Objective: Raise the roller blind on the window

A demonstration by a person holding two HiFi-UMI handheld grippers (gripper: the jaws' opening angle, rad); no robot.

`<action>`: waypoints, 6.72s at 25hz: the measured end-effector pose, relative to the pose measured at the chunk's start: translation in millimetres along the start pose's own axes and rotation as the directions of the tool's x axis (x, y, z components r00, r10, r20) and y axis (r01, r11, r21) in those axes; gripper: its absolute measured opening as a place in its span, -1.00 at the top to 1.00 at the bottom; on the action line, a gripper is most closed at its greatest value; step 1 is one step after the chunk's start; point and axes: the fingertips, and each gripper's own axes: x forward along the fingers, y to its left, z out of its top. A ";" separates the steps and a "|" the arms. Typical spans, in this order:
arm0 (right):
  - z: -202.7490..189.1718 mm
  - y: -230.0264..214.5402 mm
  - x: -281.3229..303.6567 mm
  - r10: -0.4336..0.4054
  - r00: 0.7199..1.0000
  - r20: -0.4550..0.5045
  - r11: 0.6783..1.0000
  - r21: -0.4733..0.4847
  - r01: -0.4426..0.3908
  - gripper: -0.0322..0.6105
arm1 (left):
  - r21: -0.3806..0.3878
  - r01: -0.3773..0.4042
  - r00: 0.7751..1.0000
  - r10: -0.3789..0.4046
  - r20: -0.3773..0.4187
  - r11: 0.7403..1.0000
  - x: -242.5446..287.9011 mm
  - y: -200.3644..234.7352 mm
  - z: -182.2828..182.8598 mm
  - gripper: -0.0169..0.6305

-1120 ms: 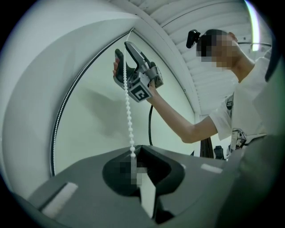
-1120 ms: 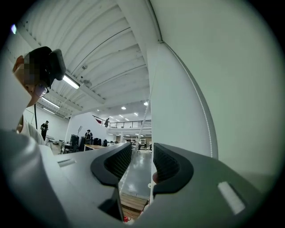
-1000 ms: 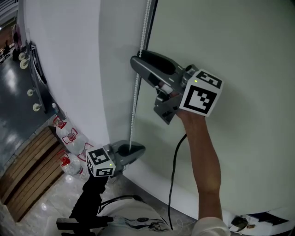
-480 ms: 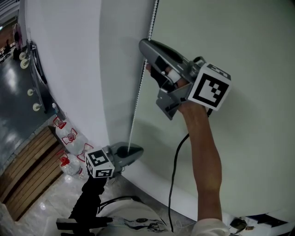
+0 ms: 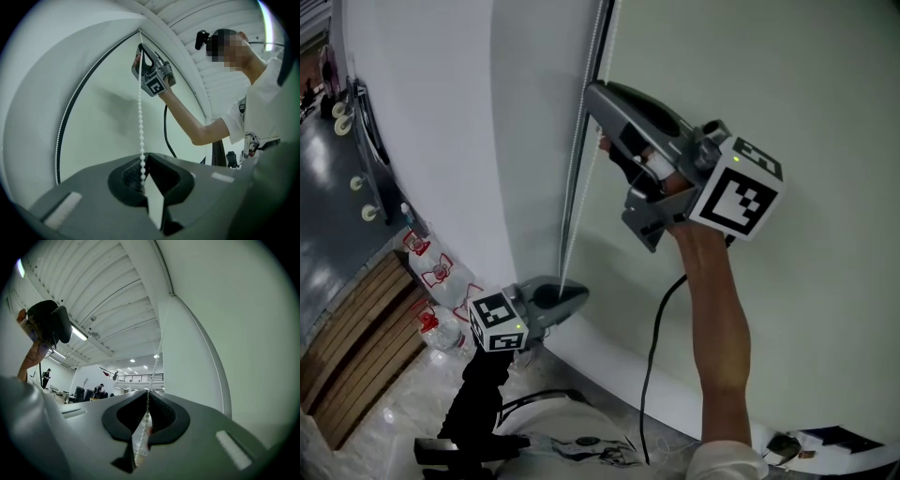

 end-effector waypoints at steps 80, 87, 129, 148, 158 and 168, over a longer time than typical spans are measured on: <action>4.4 -6.8 11.7 -0.061 0.997 -0.038 0.998 -0.012 0.061 0.86 | -0.042 0.121 0.992 -0.119 0.050 0.992 12.0 -17.8 10.1 0.95; -53.6 10.3 -11.5 -0.071 0.993 -0.095 0.997 -0.001 0.071 0.86 | -0.041 0.120 0.991 -0.118 0.059 0.992 12.0 -15.3 14.5 0.95; 30.0 -25.6 24.5 -0.080 0.994 0.068 0.996 -0.019 0.082 0.76 | -0.064 0.121 0.990 -0.116 0.080 0.991 8.2 -17.0 16.6 0.95; -4.8 -0.5 12.8 -0.063 0.998 0.025 0.998 -0.021 0.064 0.89 | -0.082 0.117 0.990 -0.109 0.094 0.990 6.6 -14.1 16.6 0.95; -221.4 39.4 -15.9 -0.085 0.883 -0.462 0.993 -0.107 0.040 0.90 | -0.070 0.096 0.995 -0.093 0.047 0.993 9.2 -11.4 15.3 0.98; -159.0 21.4 -36.4 -0.036 0.974 -0.222 0.990 0.122 0.065 0.43 | -0.083 0.125 0.990 -0.119 0.074 0.989 2.3 -17.1 21.0 0.95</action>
